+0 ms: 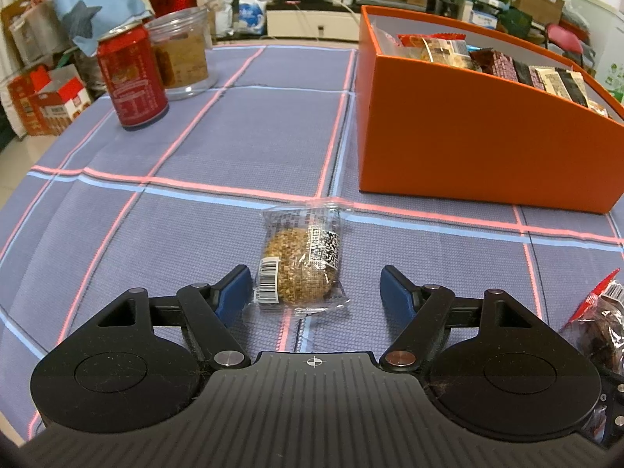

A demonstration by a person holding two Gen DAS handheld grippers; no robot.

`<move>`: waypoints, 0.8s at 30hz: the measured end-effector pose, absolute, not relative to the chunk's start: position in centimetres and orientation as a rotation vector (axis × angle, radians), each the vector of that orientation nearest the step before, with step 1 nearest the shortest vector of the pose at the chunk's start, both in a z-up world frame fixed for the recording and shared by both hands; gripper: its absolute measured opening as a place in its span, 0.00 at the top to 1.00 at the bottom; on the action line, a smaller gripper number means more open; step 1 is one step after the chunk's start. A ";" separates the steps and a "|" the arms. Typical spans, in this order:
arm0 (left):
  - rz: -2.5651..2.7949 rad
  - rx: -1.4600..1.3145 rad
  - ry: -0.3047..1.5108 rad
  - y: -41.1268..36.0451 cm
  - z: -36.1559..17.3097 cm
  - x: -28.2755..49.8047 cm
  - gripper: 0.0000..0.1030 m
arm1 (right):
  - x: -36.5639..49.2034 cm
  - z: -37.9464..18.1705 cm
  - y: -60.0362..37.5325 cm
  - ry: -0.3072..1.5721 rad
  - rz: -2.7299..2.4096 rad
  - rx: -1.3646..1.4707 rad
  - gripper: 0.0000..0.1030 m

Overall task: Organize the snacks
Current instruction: 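Position both grippers around the granola packet and the date bag, then grasp the granola packet with the left gripper while the right grasps the date bag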

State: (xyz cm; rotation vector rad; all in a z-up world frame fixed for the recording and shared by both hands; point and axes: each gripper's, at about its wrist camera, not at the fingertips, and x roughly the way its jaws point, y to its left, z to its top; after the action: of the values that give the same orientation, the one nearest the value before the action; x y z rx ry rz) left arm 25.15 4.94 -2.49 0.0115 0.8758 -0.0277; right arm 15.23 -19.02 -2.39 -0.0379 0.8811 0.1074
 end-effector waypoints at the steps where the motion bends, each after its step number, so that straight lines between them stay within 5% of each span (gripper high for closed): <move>1: -0.031 0.012 0.874 5.0 -2.5 25.1 0.31 | 15.2 -2.4 -19.0 0.881 0.107 -0.038 0.16; 10: -0.037 0.010 0.881 5.1 -2.4 24.9 0.32 | 15.2 -2.4 -19.0 0.882 0.110 -0.039 0.14; 15: 0.006 -0.031 0.874 6.0 -2.2 25.1 0.52 | 15.2 -2.4 -19.0 0.882 0.113 -0.040 0.14; 24: 0.011 -0.030 0.861 6.1 -2.2 25.6 0.51 | 15.2 -2.4 -19.1 0.883 0.118 -0.042 0.13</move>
State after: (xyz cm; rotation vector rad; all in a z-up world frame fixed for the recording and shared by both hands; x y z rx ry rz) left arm 25.55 6.06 -2.21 -0.0301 0.8607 0.0106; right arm 15.23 -19.09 -2.44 -0.0421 0.8833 0.1182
